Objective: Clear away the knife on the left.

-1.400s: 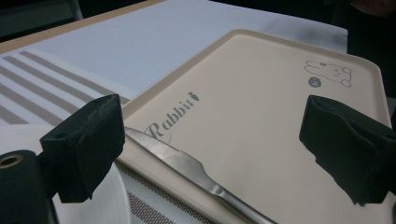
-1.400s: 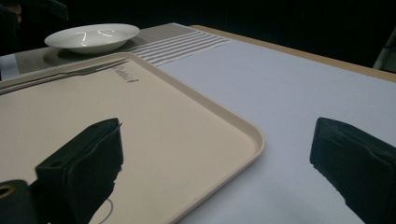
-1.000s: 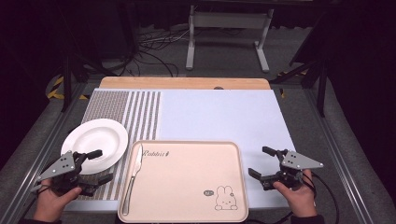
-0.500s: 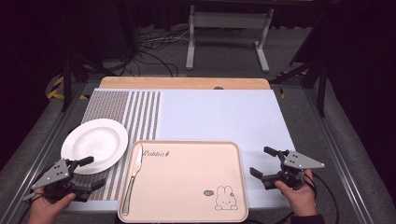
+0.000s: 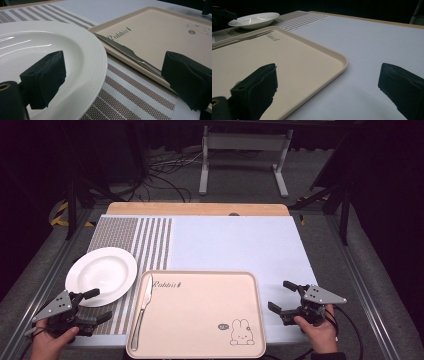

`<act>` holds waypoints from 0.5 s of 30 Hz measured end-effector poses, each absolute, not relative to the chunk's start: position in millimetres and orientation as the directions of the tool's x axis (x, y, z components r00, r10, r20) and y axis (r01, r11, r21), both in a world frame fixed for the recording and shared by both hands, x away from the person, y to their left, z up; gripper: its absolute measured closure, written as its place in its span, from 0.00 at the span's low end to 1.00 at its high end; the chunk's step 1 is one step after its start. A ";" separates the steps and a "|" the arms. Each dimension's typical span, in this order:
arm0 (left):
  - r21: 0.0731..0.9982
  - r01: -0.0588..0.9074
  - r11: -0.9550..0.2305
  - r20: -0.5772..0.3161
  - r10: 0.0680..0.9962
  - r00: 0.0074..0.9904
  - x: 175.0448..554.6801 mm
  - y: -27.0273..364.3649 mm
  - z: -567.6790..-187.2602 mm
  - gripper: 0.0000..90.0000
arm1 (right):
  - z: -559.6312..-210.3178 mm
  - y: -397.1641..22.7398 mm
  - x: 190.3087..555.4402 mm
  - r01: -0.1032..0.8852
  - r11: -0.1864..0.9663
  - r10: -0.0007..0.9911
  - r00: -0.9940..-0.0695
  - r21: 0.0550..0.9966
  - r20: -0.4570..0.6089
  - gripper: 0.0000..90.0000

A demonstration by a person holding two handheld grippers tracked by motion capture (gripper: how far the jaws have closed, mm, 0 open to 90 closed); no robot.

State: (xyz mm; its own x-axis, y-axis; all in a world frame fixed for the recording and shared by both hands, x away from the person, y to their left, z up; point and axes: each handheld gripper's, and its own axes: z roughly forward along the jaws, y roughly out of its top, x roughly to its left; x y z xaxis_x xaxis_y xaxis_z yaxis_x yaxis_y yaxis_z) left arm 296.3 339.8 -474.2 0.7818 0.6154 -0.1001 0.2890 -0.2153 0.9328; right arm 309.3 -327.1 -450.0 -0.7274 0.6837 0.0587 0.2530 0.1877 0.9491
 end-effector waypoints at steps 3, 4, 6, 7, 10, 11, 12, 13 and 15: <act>0.932 0.289 -0.217 -0.099 0.616 0.782 296.3 339.8 -474.0 0.07 | -450.0 -326.1 309.9 0.249 0.194 0.680 -0.731 0.949 0.053 0.04; 0.933 0.289 -0.216 -0.099 0.617 0.781 296.2 339.7 -474.0 0.07 | -450.0 -325.9 309.9 0.252 0.194 0.680 -0.731 0.948 0.055 0.04; 0.932 0.290 -0.216 -0.100 0.617 0.780 296.3 339.7 -474.0 0.07 | -449.9 -325.8 310.3 0.253 0.195 0.679 -0.732 0.948 0.055 0.04; 0.931 0.292 -0.217 -0.100 0.618 0.779 296.3 339.8 -473.8 0.07 | -449.8 -325.7 310.3 0.251 0.195 0.679 -0.732 0.948 0.055 0.04; 0.932 0.291 -0.218 -0.099 0.618 0.780 296.3 339.5 -473.7 0.07 | -449.5 -325.5 310.2 0.250 0.193 0.678 -0.733 0.949 0.055 0.04; 0.931 0.291 -0.221 -0.098 0.618 0.780 296.1 339.2 -473.6 0.07 | -449.5 -325.5 310.3 0.250 0.194 0.678 -0.733 0.949 0.054 0.04; 0.930 0.290 -0.228 -0.092 0.618 0.780 295.8 338.8 -473.0 0.07 | -449.5 -325.4 310.3 0.250 0.193 0.678 -0.733 0.949 0.055 0.04; 0.930 0.287 -0.230 -0.089 0.618 0.781 295.6 338.3 -472.6 0.07 | -449.5 -325.2 310.2 0.250 0.194 0.678 -0.733 0.949 0.055 0.04; 0.930 0.286 -0.231 -0.088 0.615 0.783 294.7 337.2 -471.1 0.07 | -449.5 -325.0 310.2 0.247 0.196 0.677 -0.734 0.949 0.052 0.04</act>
State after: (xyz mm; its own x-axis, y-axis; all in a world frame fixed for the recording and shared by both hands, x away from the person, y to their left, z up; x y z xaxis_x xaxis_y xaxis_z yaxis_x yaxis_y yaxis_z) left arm 294.7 337.2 -471.1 0.7835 0.6151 -0.0884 0.2860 -0.2306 0.9301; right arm 310.2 -325.0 -449.5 -0.7343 0.6769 0.0520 0.2475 0.1956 0.9490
